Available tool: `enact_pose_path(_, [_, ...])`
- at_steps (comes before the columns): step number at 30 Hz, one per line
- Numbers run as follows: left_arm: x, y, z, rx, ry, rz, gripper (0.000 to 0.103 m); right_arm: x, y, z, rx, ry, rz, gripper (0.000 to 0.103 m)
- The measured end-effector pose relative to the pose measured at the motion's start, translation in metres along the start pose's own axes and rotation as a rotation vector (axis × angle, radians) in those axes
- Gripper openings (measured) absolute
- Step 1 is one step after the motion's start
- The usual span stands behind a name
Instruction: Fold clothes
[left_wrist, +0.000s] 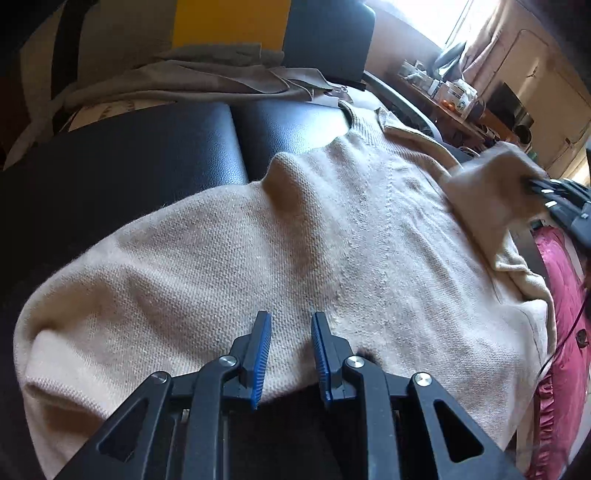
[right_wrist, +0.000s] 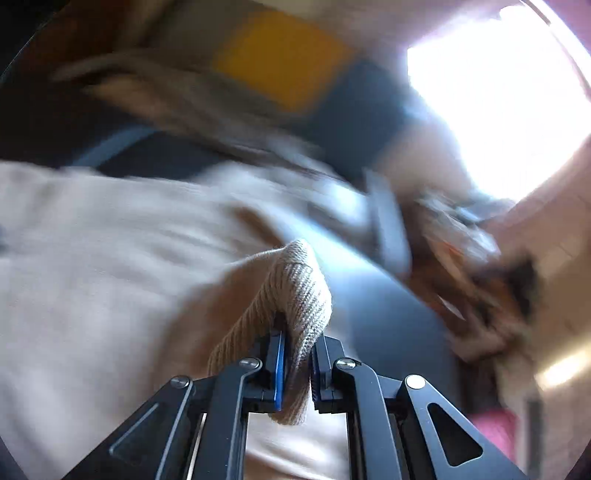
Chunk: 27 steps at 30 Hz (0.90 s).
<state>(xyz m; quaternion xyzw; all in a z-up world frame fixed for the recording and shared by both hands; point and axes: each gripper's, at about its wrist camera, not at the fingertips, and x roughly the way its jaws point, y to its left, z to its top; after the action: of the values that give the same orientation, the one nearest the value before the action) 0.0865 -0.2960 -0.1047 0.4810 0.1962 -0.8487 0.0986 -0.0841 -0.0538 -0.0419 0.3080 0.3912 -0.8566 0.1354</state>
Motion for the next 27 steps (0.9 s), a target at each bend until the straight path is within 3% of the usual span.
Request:
enact_pose_path(2, [-0.001,-0.003,0.002,-0.004,0.001,0.008,0.022,0.005,-0.065,-0.025,0.119,0.068,-0.121,0.011])
enact_pose_path(4, [-0.002,-0.010,0.003,0.006,-0.006,0.010,0.022,0.010,-0.131,-0.050,0.237,0.136,-0.242,0.018])
enact_pose_path(8, [-0.003,-0.029,0.008,0.048,-0.025,0.008,0.023,0.015,-0.252,-0.098,0.471,0.244,-0.457,0.060])
enact_pose_path(10, [0.000,-0.041,0.012,0.081,-0.029,0.010,0.023,-0.001,-0.246,-0.104,0.531,0.134,-0.351,0.067])
enact_pose_path(12, [0.002,-0.053,0.015,0.121,-0.033,0.023,0.023,-0.005,-0.214,-0.101,0.492,0.079,-0.186,0.069])
enact_pose_path(17, [0.019,-0.067,0.025,0.187,-0.023,0.093,0.023,0.005,-0.075,-0.068,0.238,0.010,0.271,0.069])
enact_pose_path(20, [0.036,-0.058,0.031,0.189,0.021,0.146,0.028,0.020,0.014,-0.051,0.060,0.026,0.465,0.069])
enact_pose_path(23, [0.038,-0.042,0.039,0.159,0.034,0.139,0.033,0.049,0.078,-0.037,-0.067,0.131,0.560,0.068])
enact_pose_path(25, [0.039,-0.029,0.044,0.152,0.025,0.173,0.033,0.061,0.087,-0.026,0.030,0.150,0.659,0.068])
enact_pose_path(27, [0.042,-0.021,0.050,0.209,0.016,0.265,0.027,0.071,0.090,-0.012,0.130,0.159,0.723,0.072])
